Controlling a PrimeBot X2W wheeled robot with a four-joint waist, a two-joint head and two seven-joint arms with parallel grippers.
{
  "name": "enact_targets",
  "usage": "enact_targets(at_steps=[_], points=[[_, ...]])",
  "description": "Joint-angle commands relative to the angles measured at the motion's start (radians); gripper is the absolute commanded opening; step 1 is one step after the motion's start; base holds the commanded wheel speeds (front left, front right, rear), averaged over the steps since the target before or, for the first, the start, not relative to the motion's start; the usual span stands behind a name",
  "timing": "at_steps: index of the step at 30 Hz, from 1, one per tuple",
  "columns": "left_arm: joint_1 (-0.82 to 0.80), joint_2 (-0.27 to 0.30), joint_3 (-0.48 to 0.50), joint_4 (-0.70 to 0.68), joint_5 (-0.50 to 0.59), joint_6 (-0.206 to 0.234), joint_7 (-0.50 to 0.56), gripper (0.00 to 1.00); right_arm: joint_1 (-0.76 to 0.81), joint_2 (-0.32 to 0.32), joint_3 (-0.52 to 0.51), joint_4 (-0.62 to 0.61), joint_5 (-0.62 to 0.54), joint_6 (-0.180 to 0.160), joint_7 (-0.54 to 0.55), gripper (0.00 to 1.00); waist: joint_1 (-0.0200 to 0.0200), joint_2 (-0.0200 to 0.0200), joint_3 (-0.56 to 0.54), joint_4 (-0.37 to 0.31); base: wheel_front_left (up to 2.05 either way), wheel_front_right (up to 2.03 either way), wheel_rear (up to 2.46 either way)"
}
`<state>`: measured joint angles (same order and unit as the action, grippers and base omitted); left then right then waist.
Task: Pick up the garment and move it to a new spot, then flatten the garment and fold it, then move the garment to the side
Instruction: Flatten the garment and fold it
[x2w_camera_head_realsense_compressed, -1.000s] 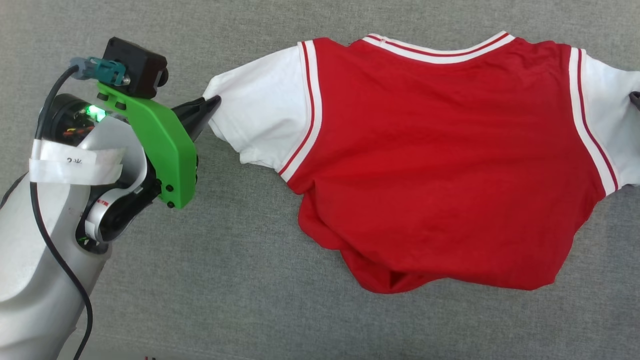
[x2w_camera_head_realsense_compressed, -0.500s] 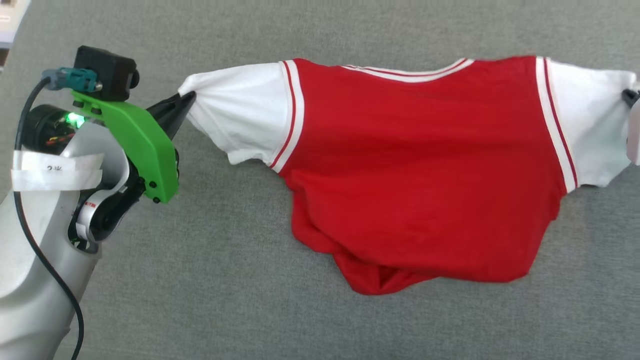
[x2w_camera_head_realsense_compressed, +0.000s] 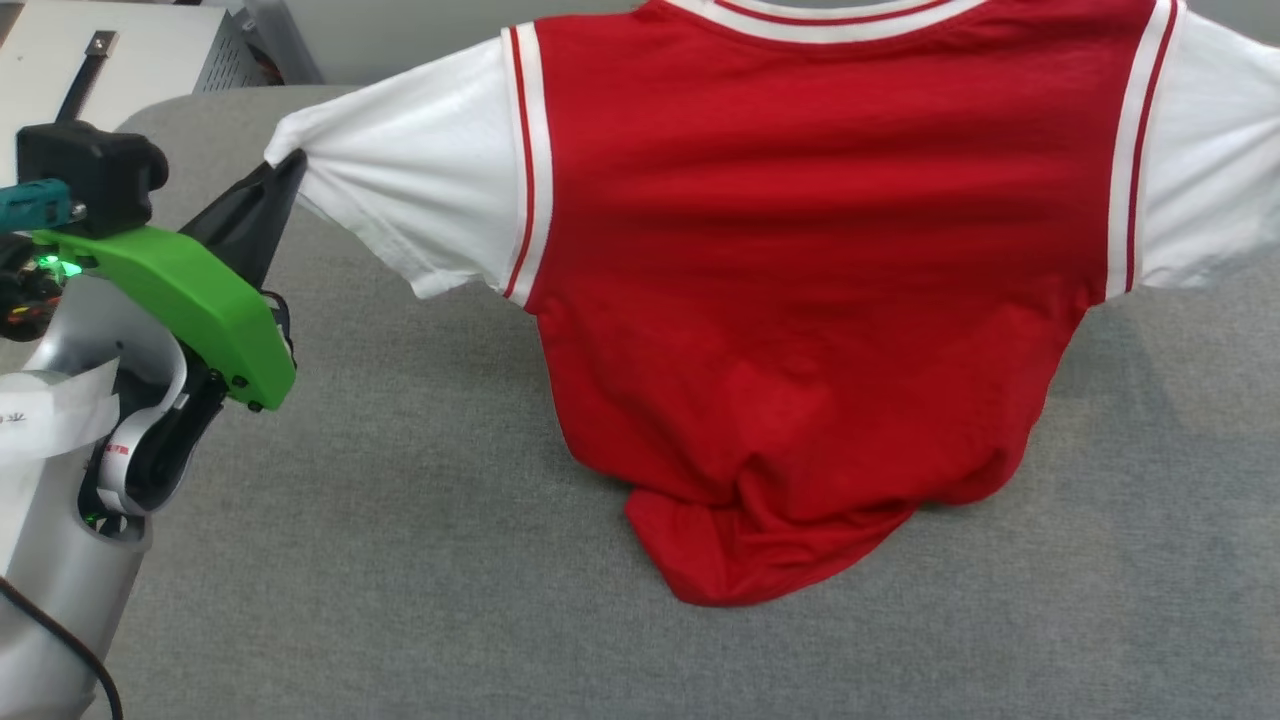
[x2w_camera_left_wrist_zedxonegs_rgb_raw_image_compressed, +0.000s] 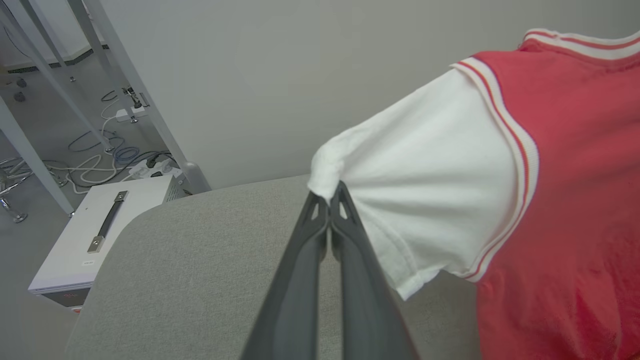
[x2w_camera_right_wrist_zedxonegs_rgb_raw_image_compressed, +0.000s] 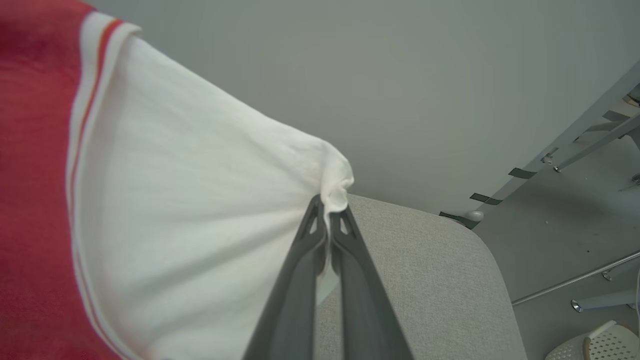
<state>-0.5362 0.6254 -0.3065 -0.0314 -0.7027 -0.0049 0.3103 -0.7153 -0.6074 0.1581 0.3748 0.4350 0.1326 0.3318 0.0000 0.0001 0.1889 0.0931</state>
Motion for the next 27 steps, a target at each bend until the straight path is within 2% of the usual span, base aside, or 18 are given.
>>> enact_targets(at_steps=[1,11,19,23,27], points=[[0.022,0.018,0.023,-0.011,0.016,0.018,-0.022,0.0,0.017,-0.011,-0.014,-0.017,0.005,-0.002,-0.015,0.0,0.0,-0.0001,-0.066,-0.025,0.0,0.0,0.0],[0.112,0.054,0.112,-0.141,0.018,0.074,-0.108,0.0,0.087,-0.002,-0.081,-0.192,0.016,-0.002,-0.016,0.0,0.0,-0.0001,-0.146,-0.044,0.0,0.0,0.0],[0.116,0.083,0.205,-0.251,0.009,0.107,-0.159,0.0,0.093,0.023,-0.155,-0.332,-0.003,-0.002,0.009,0.0,0.0,-0.0001,-0.149,-0.052,0.0,0.0,0.0],[0.06,0.095,0.229,-0.265,0.007,0.102,-0.173,0.0,0.045,0.037,-0.178,-0.353,-0.016,-0.002,0.025,0.0,0.0,-0.0001,-0.119,-0.055,0.0,0.0,0.0],[-0.04,0.101,0.217,-0.217,0.006,0.082,-0.162,0.0,-0.041,0.051,-0.185,-0.328,-0.033,-0.002,0.018,0.0,0.0,-0.0001,-0.076,-0.057,0.0,0.0,0.0]])
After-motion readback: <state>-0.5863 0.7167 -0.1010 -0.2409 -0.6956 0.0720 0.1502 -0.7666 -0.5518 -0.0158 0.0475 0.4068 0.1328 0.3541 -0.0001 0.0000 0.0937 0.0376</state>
